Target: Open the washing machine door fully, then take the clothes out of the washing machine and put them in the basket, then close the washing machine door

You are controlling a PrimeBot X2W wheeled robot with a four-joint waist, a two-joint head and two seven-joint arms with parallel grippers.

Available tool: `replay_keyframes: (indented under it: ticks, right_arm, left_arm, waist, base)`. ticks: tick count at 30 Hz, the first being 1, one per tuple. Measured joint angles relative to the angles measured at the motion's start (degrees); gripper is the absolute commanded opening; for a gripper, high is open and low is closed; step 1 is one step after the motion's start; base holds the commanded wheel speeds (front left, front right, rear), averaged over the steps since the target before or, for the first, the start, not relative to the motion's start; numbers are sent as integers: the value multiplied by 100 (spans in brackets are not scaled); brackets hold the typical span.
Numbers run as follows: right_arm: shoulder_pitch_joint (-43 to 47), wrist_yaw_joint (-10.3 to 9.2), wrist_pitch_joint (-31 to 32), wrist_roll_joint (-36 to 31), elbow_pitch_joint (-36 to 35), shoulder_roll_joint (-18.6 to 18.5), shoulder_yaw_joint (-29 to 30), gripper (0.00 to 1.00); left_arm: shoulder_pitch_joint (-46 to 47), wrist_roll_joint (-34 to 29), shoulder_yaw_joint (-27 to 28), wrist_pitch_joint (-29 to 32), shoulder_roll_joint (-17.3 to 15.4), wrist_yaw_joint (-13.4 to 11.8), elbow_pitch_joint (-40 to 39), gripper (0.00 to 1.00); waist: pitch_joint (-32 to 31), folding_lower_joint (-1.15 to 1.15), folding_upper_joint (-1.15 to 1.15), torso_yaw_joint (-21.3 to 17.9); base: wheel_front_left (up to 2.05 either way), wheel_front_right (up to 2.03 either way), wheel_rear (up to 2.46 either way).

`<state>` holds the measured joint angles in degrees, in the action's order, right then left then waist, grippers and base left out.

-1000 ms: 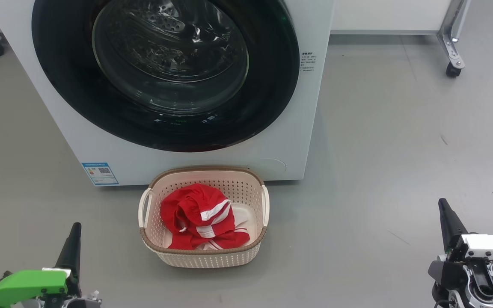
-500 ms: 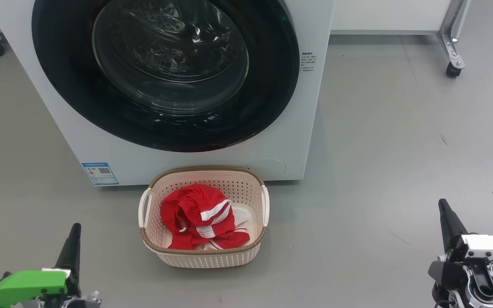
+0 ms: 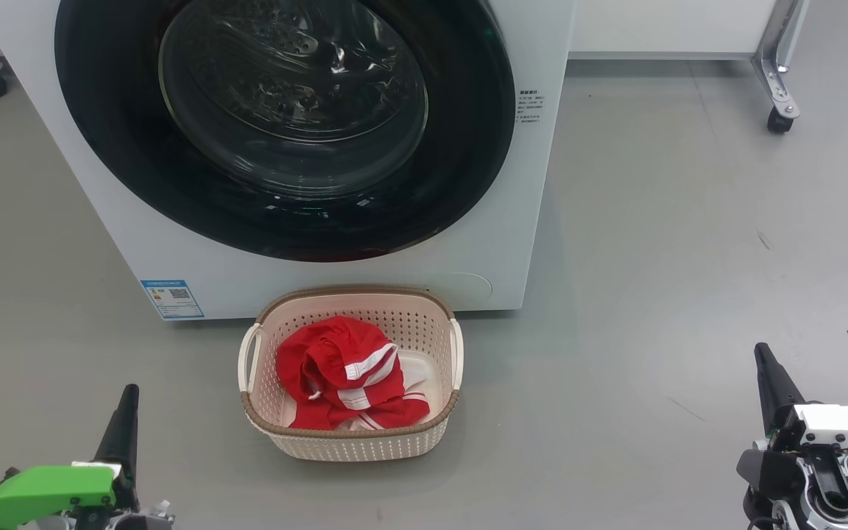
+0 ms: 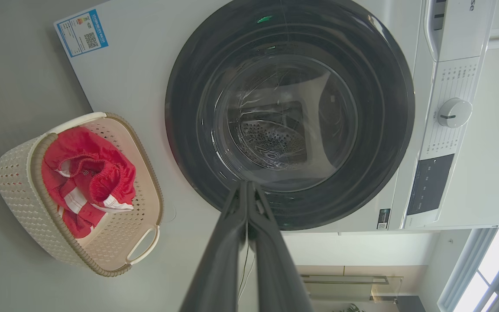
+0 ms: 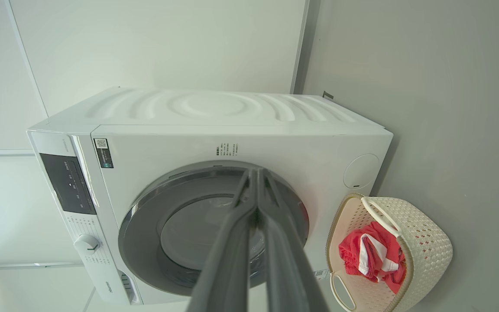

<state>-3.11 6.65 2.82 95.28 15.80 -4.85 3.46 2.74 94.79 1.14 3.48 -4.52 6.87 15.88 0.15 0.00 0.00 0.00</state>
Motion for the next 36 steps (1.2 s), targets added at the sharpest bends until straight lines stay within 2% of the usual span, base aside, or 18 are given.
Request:
replay_keyframes:
  ticks: [36]
  right_arm:
    - [-2, 0, 16, 0, 26, 2, 16, 0]
  left_arm:
    - [20, -1, 23, 7, 9, 0, 13, 0]
  waist:
    - [-1, 0, 0, 0]
  base:
    - [0, 0, 0]
